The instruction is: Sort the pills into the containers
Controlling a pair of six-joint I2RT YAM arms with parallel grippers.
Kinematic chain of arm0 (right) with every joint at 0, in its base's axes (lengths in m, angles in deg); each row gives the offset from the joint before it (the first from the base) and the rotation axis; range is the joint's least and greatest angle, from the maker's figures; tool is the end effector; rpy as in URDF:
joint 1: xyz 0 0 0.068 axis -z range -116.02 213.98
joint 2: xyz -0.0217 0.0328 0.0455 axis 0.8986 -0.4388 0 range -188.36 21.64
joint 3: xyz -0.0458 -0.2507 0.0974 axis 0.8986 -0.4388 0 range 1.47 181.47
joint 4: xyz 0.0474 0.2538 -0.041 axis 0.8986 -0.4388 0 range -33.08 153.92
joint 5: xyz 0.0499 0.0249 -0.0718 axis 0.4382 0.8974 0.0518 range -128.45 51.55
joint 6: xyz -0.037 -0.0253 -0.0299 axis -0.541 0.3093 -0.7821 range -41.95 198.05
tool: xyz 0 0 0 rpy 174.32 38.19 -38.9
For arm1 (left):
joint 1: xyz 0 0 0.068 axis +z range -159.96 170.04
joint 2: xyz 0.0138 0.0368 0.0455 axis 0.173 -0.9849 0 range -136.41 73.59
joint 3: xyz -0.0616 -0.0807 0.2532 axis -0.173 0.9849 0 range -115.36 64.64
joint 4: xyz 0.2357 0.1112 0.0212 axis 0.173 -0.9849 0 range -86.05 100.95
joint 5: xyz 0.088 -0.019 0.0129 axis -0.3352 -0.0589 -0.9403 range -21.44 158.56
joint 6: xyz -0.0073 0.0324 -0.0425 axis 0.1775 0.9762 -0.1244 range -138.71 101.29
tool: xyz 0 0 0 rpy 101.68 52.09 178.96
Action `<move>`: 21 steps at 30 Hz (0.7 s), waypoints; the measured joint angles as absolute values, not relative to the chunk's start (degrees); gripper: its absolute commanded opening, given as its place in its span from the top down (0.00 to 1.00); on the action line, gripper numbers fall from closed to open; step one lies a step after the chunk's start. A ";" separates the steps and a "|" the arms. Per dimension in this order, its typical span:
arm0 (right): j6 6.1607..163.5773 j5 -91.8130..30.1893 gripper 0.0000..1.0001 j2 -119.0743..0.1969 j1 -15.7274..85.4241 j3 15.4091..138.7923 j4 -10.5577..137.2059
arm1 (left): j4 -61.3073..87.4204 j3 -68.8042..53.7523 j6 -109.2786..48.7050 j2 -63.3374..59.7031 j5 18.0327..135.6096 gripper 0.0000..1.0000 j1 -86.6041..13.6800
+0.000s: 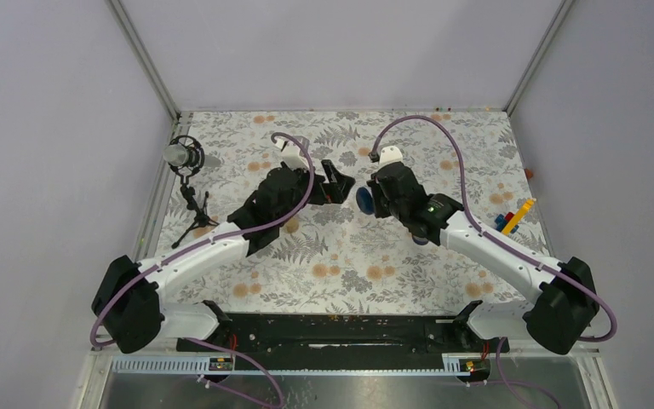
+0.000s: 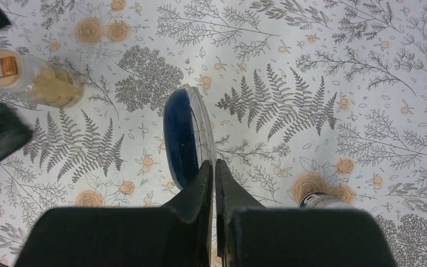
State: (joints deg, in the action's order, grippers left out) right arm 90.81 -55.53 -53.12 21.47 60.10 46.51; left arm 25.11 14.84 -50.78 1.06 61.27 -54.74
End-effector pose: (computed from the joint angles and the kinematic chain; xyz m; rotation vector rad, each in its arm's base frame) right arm 0.2229 0.1900 0.2981 -0.3809 2.1030 0.2469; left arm 0.2146 -0.2068 0.3097 0.1010 1.7980 -0.8720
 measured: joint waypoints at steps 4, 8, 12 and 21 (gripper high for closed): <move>90.39 -55.56 1.00 -52.03 21.47 60.08 47.25 | 21.11 14.51 -55.79 -1.30 63.22 0.08 -53.05; 90.26 -55.38 1.00 -51.76 21.47 60.08 48.39 | 18.72 12.31 -60.77 -6.46 67.04 0.07 -52.59; 89.82 -55.34 1.00 -51.76 21.47 60.05 49.59 | 18.35 11.61 -67.35 -9.59 70.19 0.09 -51.85; 88.99 -55.08 1.00 -51.94 21.47 60.05 49.77 | 24.45 11.61 -76.42 -12.39 77.36 0.13 -50.47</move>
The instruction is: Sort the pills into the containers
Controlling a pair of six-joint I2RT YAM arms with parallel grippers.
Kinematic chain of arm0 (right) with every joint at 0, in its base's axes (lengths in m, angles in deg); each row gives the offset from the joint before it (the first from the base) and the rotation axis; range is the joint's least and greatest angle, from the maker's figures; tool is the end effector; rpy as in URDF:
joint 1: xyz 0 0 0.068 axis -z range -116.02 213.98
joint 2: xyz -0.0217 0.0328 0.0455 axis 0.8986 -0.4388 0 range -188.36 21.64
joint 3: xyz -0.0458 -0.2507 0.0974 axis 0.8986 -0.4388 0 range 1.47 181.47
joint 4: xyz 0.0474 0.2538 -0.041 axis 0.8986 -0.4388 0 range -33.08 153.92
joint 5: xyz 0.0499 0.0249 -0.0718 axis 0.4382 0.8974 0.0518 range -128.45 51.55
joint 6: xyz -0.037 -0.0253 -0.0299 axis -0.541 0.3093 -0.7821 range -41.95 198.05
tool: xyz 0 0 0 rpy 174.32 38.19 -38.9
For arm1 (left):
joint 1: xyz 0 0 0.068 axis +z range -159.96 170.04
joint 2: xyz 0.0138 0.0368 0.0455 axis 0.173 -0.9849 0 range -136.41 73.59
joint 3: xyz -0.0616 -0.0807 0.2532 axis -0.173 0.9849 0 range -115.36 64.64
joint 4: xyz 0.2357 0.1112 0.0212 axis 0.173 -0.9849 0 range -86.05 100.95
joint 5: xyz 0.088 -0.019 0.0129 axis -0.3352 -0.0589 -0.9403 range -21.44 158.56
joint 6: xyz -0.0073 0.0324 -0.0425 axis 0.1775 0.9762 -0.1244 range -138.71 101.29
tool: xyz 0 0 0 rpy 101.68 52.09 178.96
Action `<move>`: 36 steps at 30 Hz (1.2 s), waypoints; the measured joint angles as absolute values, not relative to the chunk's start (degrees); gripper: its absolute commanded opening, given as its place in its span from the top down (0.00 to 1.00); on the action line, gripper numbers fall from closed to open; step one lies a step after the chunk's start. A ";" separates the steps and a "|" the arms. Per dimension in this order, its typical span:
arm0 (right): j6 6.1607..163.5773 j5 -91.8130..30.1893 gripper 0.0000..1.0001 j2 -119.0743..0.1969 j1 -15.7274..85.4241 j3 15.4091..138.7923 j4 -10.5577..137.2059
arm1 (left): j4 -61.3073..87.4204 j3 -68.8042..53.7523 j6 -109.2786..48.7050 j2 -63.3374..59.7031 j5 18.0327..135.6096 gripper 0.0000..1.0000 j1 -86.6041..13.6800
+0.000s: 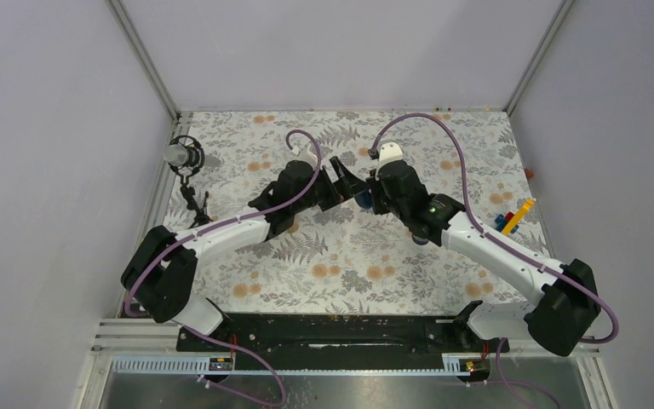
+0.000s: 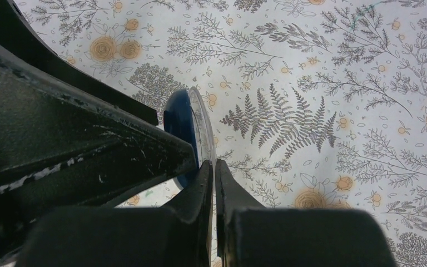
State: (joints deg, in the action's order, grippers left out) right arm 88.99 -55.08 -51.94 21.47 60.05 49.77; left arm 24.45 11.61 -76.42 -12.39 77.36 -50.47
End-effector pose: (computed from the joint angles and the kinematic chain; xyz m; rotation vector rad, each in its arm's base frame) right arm 0.2222 0.1897 0.3086 -0.3903 2.0306 0.2750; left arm 0.2569 -0.2268 0.2576 -0.2038 2.1228 -1.2460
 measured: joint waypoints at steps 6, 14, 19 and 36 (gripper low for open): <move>88.75 -54.86 1.00 -52.88 21.47 60.05 50.18 | 25.59 11.61 -77.03 -12.52 77.47 0.25 -50.47; 89.06 -53.83 1.00 -53.10 21.47 60.43 48.54 | 25.63 11.67 -75.39 -14.33 77.03 0.46 -50.71; 89.96 -53.72 1.00 -53.14 21.47 60.73 46.55 | 27.14 15.54 -73.67 -11.42 75.98 0.49 -50.87; 90.13 -52.28 1.00 -54.15 21.74 63.97 44.65 | 20.10 18.40 -63.04 -8.65 67.32 0.32 -49.84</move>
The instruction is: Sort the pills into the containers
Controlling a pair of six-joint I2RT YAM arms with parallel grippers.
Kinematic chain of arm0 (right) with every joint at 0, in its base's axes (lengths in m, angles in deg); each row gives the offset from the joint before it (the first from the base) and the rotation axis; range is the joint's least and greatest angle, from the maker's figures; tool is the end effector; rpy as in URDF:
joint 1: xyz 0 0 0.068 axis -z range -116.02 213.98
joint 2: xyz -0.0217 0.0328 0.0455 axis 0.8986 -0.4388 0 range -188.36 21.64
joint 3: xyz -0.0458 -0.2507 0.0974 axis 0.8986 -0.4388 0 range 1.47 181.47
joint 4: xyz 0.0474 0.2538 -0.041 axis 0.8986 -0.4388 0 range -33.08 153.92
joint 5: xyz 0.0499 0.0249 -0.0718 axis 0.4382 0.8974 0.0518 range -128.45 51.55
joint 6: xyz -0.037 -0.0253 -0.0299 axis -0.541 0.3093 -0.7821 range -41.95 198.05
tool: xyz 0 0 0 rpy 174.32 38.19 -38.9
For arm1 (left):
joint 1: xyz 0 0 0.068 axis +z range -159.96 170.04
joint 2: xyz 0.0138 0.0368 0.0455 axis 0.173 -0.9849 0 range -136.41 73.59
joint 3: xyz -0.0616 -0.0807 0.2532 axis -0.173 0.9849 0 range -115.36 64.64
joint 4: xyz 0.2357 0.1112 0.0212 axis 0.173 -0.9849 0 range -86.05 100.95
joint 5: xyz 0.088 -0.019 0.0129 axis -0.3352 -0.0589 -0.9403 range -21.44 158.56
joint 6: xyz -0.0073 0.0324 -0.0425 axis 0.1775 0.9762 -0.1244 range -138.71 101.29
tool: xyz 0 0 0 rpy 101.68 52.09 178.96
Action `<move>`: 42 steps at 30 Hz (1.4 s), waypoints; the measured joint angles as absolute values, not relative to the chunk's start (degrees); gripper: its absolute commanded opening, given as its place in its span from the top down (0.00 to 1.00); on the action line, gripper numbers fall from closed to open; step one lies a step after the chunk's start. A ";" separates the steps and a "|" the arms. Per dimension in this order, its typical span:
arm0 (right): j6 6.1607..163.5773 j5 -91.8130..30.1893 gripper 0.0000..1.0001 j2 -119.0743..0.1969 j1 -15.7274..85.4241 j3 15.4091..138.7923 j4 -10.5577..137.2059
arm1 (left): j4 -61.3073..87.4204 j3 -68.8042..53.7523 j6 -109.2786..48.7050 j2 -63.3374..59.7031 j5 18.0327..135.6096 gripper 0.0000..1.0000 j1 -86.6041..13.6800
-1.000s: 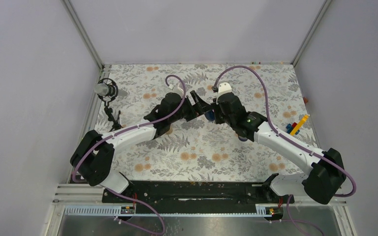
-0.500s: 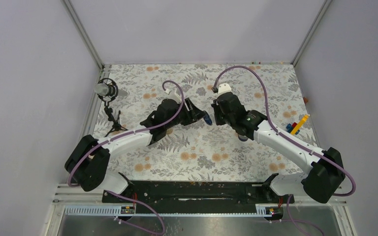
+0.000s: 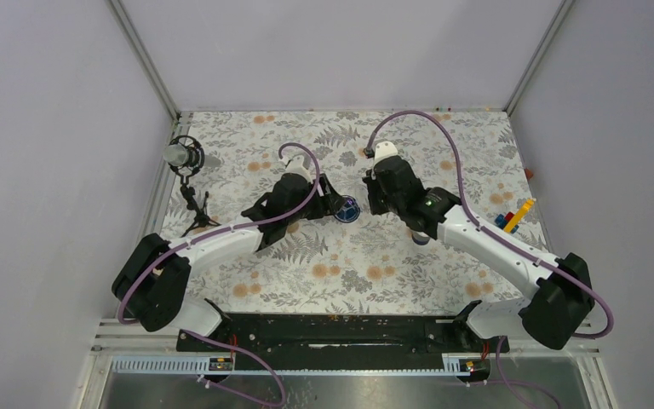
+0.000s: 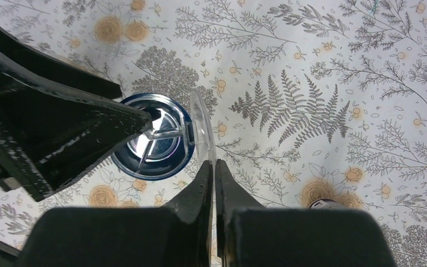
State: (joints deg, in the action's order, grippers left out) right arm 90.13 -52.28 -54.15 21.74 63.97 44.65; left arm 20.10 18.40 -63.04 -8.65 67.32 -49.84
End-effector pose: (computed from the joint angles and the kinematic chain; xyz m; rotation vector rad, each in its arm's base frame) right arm 0.2271 0.1946 0.3131 -0.4177 2.0944 0.3028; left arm 0.2426 -0.2018 0.2301 -0.0983 2.1583 -0.8729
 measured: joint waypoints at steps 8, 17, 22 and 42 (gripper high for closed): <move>90.02 -53.17 1.00 -61.82 23.79 64.05 44.28 | 16.73 17.66 -60.64 -8.63 60.31 0.27 -50.04; 91.64 -57.09 1.00 -68.99 25.12 63.94 43.93 | 5.76 11.15 -56.97 -3.69 55.98 0.27 -50.65; 88.88 -59.05 0.98 -69.16 25.12 63.18 45.68 | 2.33 10.32 -55.18 -1.33 55.37 0.27 -50.78; 64.69 -42.44 0.88 -79.50 25.15 79.18 43.80 | -1.74 16.35 -52.51 6.78 56.35 0.27 -48.40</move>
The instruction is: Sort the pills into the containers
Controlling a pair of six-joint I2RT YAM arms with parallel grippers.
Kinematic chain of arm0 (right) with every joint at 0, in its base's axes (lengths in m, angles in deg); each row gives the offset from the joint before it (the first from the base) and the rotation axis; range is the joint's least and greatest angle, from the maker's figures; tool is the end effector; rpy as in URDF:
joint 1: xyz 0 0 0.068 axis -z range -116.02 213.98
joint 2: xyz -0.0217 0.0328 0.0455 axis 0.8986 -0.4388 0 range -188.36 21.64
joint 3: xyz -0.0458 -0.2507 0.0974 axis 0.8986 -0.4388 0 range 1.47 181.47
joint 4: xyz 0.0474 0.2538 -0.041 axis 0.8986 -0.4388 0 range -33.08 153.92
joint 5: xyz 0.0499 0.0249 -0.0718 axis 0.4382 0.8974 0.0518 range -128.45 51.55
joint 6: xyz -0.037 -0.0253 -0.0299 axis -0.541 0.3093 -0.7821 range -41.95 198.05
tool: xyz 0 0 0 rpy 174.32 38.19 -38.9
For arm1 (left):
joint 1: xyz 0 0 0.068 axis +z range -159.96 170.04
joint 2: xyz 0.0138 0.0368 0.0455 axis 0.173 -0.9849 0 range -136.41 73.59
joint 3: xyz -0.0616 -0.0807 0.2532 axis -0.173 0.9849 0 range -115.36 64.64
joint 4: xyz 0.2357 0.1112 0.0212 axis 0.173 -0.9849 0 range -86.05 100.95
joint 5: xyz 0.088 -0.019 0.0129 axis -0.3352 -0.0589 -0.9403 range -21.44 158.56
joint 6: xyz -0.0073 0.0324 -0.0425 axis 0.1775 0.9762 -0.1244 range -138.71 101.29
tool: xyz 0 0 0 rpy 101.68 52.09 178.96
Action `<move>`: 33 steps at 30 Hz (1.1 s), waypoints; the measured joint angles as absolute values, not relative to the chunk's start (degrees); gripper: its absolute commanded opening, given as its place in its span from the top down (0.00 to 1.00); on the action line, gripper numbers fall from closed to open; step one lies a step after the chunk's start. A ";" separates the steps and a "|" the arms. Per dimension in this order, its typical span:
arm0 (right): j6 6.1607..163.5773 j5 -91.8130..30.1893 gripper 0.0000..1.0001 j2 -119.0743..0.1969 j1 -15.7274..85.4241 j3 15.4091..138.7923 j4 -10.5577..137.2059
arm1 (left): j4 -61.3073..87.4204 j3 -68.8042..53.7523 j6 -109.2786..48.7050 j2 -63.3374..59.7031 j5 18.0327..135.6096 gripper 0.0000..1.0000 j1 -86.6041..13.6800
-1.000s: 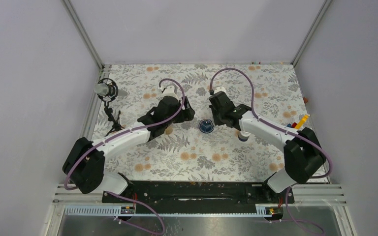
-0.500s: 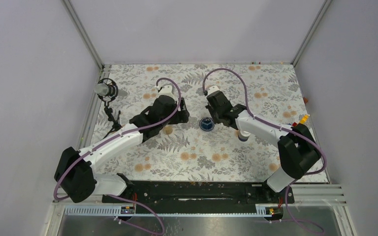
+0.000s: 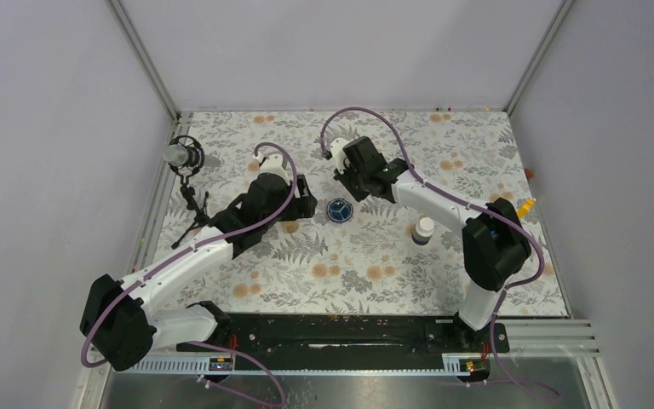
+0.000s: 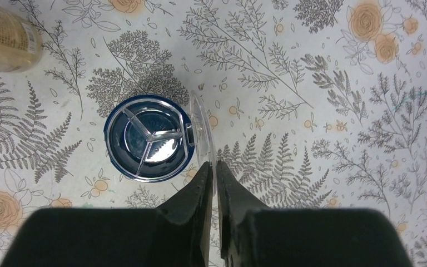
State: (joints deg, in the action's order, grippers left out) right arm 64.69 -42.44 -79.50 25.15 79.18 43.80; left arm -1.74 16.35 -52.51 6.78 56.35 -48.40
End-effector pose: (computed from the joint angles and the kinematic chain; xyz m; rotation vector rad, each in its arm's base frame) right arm 0.3125 0.2482 0.2547 -0.9948 2.1102 0.1412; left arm 0.2086 -0.1561 0.2789 -0.0423 2.1465 -0.5265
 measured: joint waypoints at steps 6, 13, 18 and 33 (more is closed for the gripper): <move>60.93 -41.63 0.86 -83.61 25.87 82.37 42.90 | -0.25 19.04 -52.16 6.78 57.77 0.28 -46.12; 58.98 -40.26 0.59 -86.04 27.00 82.39 42.36 | 2.09 21.18 -51.85 8.71 58.30 0.28 -45.34; 60.75 -39.97 0.27 -85.97 27.90 82.74 41.46 | 2.55 21.22 -51.09 10.56 58.28 0.18 -45.27; 87.07 -65.68 0.04 -60.59 32.32 76.71 24.81 | 2.68 21.22 -49.82 14.80 58.12 0.01 -45.14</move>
